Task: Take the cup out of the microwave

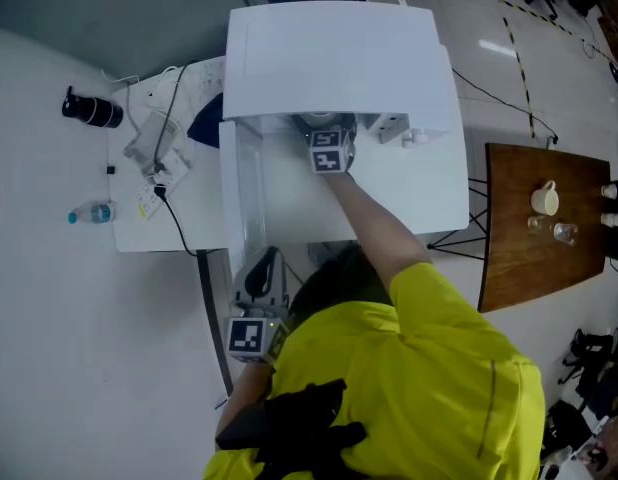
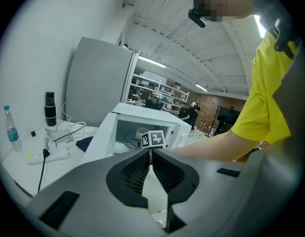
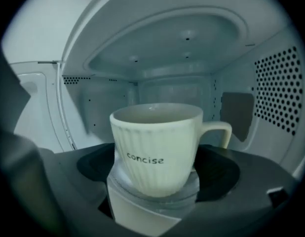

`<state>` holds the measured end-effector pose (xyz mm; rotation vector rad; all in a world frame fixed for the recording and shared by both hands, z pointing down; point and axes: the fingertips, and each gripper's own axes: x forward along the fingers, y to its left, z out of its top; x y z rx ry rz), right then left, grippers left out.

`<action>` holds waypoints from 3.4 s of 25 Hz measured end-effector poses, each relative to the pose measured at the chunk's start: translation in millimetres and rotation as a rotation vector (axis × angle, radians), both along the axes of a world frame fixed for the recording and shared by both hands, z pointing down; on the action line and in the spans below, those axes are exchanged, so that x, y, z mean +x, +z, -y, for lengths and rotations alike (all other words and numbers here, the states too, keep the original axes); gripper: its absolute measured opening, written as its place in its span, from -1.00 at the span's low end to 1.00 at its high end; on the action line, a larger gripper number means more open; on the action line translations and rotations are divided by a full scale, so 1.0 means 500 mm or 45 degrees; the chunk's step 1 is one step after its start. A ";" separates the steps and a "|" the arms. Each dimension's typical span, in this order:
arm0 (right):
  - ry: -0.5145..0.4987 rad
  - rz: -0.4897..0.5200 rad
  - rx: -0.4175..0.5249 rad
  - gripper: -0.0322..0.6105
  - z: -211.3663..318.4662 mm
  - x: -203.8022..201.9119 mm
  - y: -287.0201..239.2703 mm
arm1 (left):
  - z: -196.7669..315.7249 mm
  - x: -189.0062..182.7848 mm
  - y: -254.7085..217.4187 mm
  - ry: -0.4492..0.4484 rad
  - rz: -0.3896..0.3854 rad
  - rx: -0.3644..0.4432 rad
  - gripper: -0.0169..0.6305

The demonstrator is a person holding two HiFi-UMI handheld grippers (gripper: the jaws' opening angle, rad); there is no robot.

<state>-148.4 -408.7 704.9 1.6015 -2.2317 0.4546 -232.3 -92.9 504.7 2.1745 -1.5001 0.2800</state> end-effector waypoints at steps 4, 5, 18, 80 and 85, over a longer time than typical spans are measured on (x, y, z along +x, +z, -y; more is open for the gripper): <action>0.041 -0.020 0.004 0.54 0.016 0.005 0.005 | 0.011 -0.009 0.009 -0.015 0.003 -0.009 -0.91; 0.039 -0.025 0.007 0.54 0.018 0.005 0.004 | 0.015 -0.008 0.008 -0.015 0.000 -0.005 -0.91; -0.230 0.063 0.084 0.52 -0.233 -0.031 -0.065 | 0.049 0.040 0.029 0.076 -0.041 -0.029 -0.91; -0.062 0.268 0.448 -0.88 -0.463 0.434 -0.735 | 0.147 0.122 -0.233 0.103 -0.078 0.225 -0.91; -0.175 0.302 0.395 -0.89 -0.492 0.359 -0.726 | 0.112 0.053 -0.273 0.033 -0.028 0.277 -0.91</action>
